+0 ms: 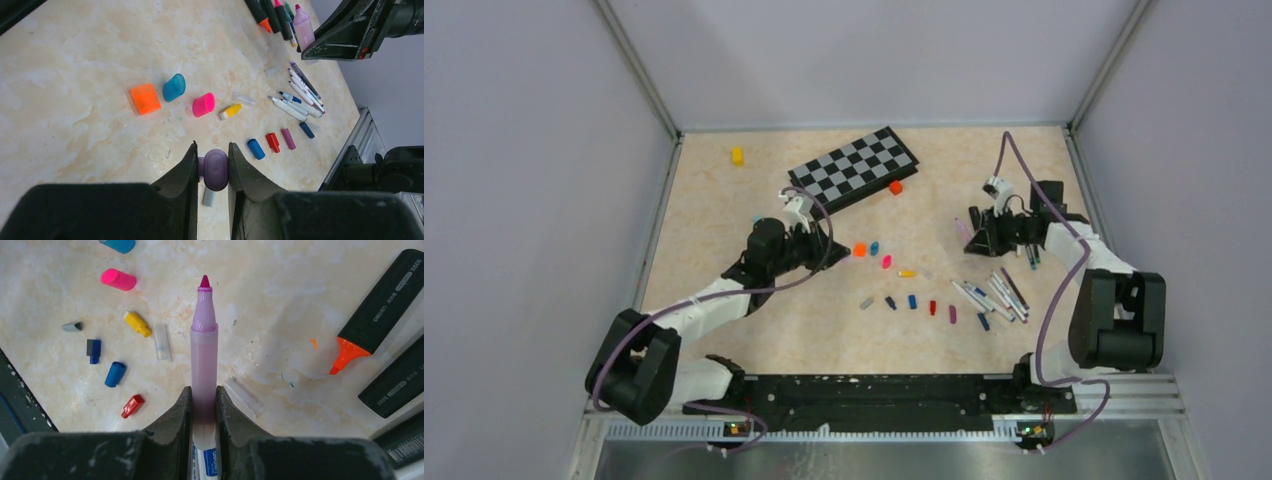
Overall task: Open the pen caps
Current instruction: Place the pen cap at the center of the board.
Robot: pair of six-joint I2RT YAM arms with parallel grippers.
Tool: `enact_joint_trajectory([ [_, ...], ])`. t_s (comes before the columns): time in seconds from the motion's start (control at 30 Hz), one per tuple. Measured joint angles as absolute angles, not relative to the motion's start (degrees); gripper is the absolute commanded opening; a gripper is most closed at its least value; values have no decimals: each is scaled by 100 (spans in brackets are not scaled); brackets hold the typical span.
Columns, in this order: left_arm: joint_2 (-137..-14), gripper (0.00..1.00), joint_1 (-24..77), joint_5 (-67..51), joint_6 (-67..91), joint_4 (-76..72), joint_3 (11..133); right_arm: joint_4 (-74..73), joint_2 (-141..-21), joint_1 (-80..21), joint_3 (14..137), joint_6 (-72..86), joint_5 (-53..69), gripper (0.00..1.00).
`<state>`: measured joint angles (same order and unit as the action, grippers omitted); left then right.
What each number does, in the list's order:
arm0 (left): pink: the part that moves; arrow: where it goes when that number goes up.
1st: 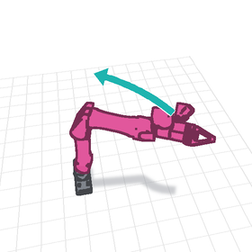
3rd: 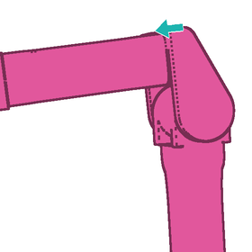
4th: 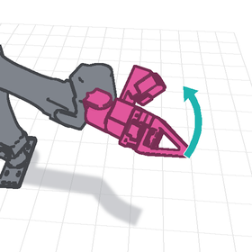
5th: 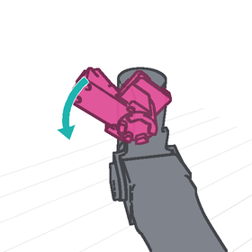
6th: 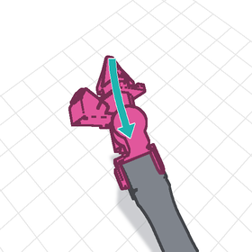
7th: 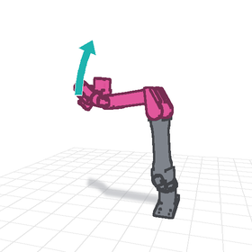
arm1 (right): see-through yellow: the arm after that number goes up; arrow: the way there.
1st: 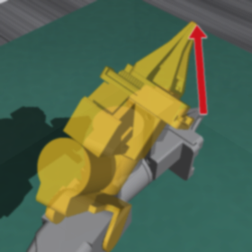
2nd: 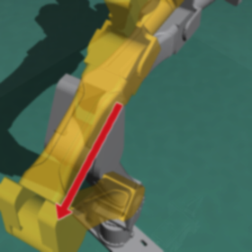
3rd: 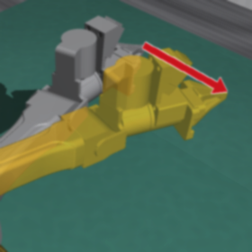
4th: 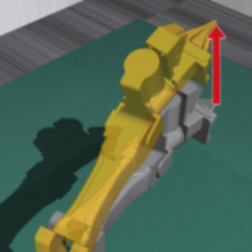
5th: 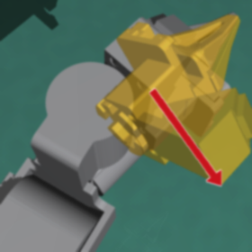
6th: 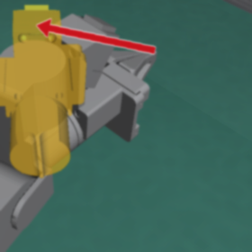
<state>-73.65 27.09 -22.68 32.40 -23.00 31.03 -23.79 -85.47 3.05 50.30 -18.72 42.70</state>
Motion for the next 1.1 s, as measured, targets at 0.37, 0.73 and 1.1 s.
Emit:
enact_joint_trajectory([
  [0.37,-6075,0,2709,-2292,2895,-2115,2644,-4346,-8016,663,5518,-3935,4917,4],
  [0.73,-5249,0,2709,-2318,2805,-2178,2246,-5575,-7476,668,5446,-5559,5065,5],
  [1.1,-5653,0,2705,-3164,3247,-3511,2012,-6093,-7312,165,5041,-7325,5319,4],
])
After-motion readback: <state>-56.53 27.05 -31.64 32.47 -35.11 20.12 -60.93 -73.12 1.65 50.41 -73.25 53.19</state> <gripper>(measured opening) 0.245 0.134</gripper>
